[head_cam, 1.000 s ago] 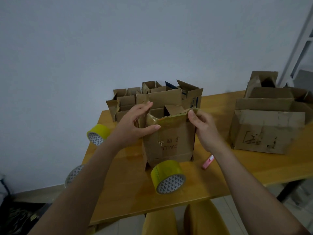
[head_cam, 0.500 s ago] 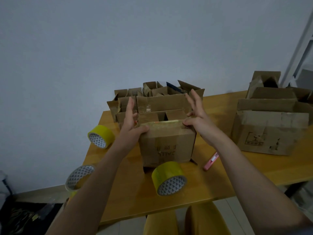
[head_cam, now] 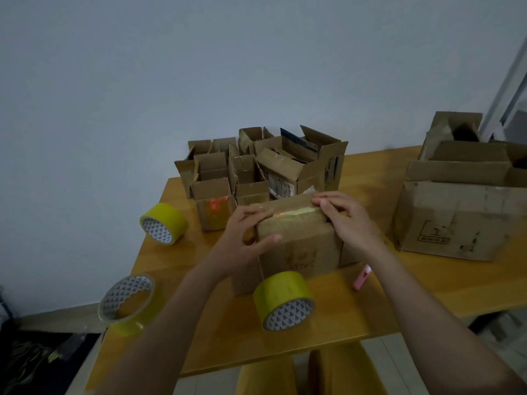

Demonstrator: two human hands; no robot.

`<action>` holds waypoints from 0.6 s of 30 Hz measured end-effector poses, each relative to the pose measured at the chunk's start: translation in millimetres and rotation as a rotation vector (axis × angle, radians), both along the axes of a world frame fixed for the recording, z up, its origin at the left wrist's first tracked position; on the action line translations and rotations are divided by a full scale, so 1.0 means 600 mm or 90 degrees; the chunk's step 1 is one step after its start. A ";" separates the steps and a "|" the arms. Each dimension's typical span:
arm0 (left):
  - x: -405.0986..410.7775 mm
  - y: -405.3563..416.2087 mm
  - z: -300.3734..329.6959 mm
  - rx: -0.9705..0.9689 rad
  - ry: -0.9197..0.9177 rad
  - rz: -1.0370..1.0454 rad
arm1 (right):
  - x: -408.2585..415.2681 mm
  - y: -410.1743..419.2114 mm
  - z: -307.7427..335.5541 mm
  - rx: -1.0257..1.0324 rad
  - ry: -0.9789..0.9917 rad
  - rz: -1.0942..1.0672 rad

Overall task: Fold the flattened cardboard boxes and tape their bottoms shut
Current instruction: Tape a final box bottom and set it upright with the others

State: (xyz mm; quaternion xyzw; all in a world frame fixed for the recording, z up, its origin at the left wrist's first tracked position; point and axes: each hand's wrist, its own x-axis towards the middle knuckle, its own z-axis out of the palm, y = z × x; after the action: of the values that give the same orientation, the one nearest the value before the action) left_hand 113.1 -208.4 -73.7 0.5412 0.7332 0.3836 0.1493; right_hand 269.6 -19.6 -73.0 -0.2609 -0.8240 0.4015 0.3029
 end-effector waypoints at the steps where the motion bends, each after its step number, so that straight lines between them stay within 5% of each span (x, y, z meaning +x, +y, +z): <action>1: -0.003 0.004 -0.004 0.024 -0.019 0.005 | -0.001 0.003 -0.002 -0.009 0.014 -0.003; 7: -0.031 0.003 -0.007 0.077 -0.057 0.010 | -0.020 0.000 0.001 -0.046 0.022 0.006; 12: -0.019 0.001 -0.026 0.107 -0.097 0.042 | -0.027 -0.023 -0.006 -0.345 0.183 -0.049; 15: -0.011 -0.002 -0.015 0.070 0.021 0.086 | -0.029 -0.029 0.005 -0.439 0.212 -0.077; 18: 0.000 -0.008 -0.006 -0.005 0.175 0.098 | -0.033 -0.035 0.002 -0.279 0.154 -0.110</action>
State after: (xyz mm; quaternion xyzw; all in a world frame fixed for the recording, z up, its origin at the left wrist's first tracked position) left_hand 112.9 -213.0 -77.1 0.5304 0.7873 0.3137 0.0199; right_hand 249.6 -40.5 -71.7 -0.3400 -0.6495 0.5714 0.3687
